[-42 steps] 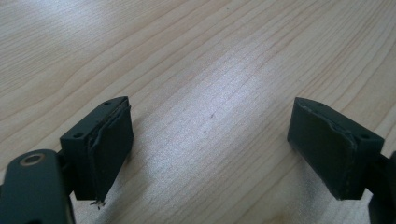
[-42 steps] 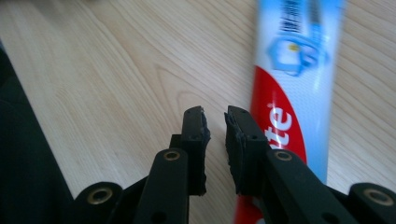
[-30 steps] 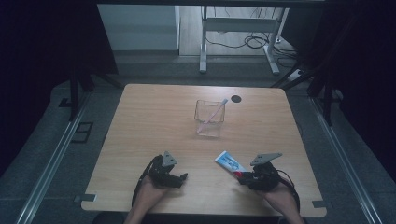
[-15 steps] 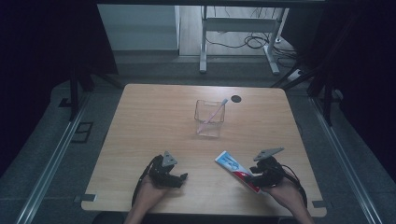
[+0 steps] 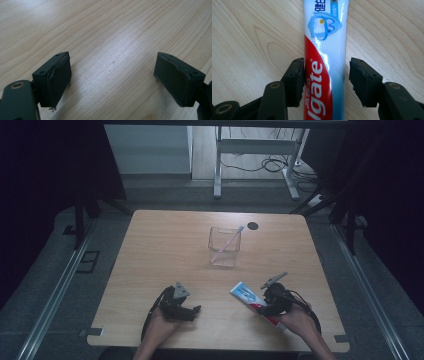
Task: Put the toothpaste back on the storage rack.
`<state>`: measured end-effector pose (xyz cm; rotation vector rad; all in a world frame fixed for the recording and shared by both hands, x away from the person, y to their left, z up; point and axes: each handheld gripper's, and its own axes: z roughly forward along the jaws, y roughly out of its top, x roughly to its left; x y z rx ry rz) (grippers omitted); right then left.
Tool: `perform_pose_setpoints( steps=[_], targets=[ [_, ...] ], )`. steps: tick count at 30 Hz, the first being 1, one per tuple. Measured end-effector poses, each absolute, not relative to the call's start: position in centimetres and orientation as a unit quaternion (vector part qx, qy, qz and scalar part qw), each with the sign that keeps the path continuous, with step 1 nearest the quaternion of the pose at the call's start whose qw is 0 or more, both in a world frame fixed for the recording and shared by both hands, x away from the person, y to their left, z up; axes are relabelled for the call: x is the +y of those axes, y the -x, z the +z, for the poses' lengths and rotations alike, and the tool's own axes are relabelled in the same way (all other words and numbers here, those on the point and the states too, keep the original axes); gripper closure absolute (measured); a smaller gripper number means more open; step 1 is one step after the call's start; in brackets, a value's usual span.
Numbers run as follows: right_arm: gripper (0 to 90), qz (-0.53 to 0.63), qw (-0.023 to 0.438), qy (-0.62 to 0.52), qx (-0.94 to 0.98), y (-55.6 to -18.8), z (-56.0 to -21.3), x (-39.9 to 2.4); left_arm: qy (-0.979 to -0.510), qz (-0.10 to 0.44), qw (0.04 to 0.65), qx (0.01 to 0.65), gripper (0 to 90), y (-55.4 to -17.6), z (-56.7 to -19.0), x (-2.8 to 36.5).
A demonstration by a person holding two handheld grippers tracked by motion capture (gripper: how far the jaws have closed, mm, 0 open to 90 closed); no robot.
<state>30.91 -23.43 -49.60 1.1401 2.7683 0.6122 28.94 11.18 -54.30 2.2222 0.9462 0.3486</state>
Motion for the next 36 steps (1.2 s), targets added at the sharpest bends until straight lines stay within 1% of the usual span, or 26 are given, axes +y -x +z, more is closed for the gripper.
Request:
perform_pose_setpoints(
  steps=[14, 18, 19, 22, 24, 26, 32, 36],
  targets=[
    [47.1, 0.144, 0.033, -0.365, 0.919, -32.4, -49.9, -21.2, -0.856, 0.134, 0.342, 0.364, 14.4, -28.9, -54.3, 11.2],
    [48.9, 0.131, 0.029, -0.362, 0.922, -32.7, -49.8, -20.9, -0.856, 0.134, 0.342, 0.364, 14.4, -28.9, -54.3, 11.2],
    [50.6, 0.13, 0.024, -0.364, 0.922, -32.7, -49.8, -20.9, -0.856, 0.134, 0.342, 0.364, 14.4, -28.9, -54.3, 11.2],
    [60.4, 0.127, 0.018, -0.365, 0.922, -33.0, -49.5, -21.0, -0.855, 0.134, 0.342, 0.365, 14.5, -28.9, -54.3, 11.2],
    [65.3, 0.128, 0.017, -0.364, 0.922, -33.0, -49.3, -21.0, -0.855, 0.134, 0.342, 0.365, 14.4, -28.9, -54.3, 11.2],
    [68.3, 0.127, 0.019, -0.361, 0.924, -33.0, -49.1, -21.0, -0.855, 0.134, 0.343, 0.365, 14.4, -28.9, -54.3, 11.2],
    [72.1, 0.136, 0.031, -0.35, 0.926, -32.5, -48.9, -21.1, -0.855, 0.134, 0.343, 0.365, 14.4, -28.9, -54.3, 11.2],
    [72.5, 0.153, 0.024, -0.351, 0.923, -32.4, -48.8, -21.2, -0.856, 0.135, 0.342, 0.363, 14.4, -29.0, -54.3, 11.2]
  ],
)
